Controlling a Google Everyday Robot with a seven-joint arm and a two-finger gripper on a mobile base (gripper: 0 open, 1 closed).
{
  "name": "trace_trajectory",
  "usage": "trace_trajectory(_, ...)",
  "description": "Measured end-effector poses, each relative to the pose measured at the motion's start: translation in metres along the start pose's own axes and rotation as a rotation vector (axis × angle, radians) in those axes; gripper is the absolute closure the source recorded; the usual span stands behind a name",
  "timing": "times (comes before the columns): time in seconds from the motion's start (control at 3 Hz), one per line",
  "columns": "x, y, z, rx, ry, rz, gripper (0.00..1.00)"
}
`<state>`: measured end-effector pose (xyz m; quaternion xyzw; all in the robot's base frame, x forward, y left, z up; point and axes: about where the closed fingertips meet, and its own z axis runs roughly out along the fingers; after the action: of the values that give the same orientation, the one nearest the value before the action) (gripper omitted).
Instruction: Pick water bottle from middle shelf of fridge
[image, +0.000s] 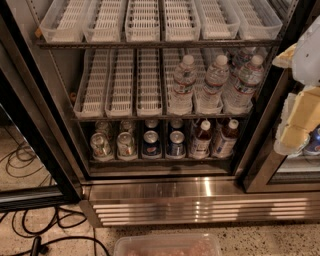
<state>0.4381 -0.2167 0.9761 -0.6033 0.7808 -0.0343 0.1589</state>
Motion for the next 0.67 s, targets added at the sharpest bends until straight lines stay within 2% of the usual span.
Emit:
trace_trajectory(0.33, 0.000, 0.000, -0.003, 0.019, -0.010, 0.008, 0.00)
trace_trajectory(0.67, 0.011, 0.004, 0.021, 0.018, -0.065, 0.086, 0.00)
